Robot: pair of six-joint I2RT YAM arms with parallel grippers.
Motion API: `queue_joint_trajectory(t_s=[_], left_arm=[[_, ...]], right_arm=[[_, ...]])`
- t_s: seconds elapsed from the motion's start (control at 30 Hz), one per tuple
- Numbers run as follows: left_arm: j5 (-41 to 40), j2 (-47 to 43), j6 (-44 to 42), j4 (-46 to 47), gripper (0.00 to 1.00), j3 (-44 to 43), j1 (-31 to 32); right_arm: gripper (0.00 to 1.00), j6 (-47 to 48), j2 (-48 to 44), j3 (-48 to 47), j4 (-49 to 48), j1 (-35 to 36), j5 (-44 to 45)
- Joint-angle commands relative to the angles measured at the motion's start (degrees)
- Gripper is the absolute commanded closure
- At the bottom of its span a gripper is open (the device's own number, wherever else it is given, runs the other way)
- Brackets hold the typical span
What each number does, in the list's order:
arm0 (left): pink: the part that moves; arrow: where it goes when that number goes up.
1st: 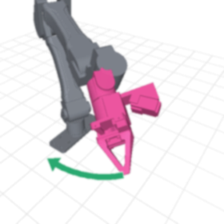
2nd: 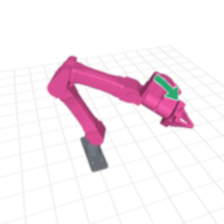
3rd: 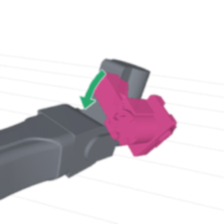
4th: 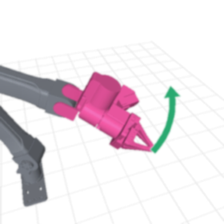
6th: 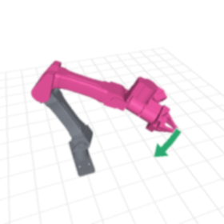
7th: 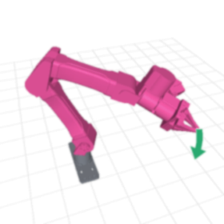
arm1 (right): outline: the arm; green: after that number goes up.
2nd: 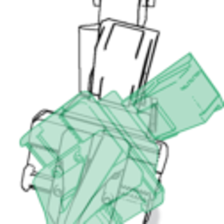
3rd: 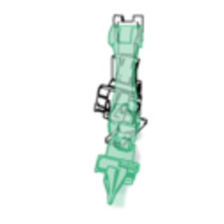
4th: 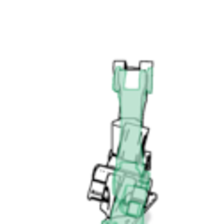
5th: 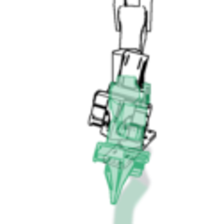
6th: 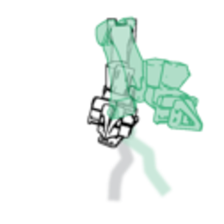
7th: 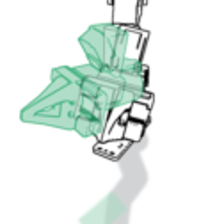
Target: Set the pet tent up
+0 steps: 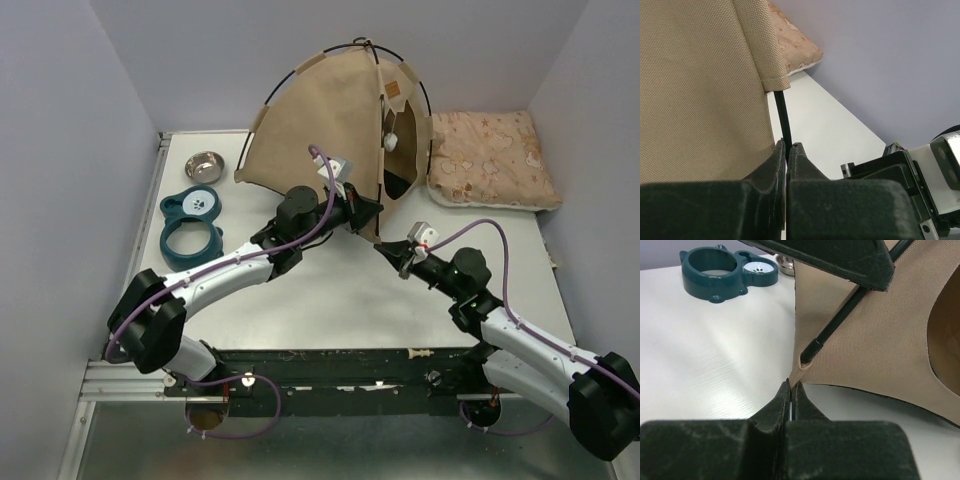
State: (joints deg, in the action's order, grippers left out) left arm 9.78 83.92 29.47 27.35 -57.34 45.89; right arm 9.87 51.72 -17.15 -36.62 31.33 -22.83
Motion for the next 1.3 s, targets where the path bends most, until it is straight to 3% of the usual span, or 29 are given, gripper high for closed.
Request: queue_joint_trajectory(t_s=[0.0, 0.63, 0.9, 1.27], left_arm=[[-0.8, -2.6, 0.1, 1.0, 1.0, 1.8, -2.0], [-4.2, 2.0, -1.3, 3.2, 1.0, 1.5, 0.4], [-3.9, -0.6, 1.4, 3.1, 1.0, 4.9, 1.7], [-5.4, -2.9, -2.7, -0.1, 1.0, 10.4, 1.9]], right_arm=[[0.99, -0.7, -1.0, 0.7, -0.6, 0.5, -1.3], [0.99, -2.6, -0.9, -1.7, 0.4, 0.5, -2.9], [0.99, -6.8, 0.7, -3.5, 3.0, 0.5, 1.9], [0.96, -11.4, -1.7, -5.9, 6.6, 0.5, -0.5]])
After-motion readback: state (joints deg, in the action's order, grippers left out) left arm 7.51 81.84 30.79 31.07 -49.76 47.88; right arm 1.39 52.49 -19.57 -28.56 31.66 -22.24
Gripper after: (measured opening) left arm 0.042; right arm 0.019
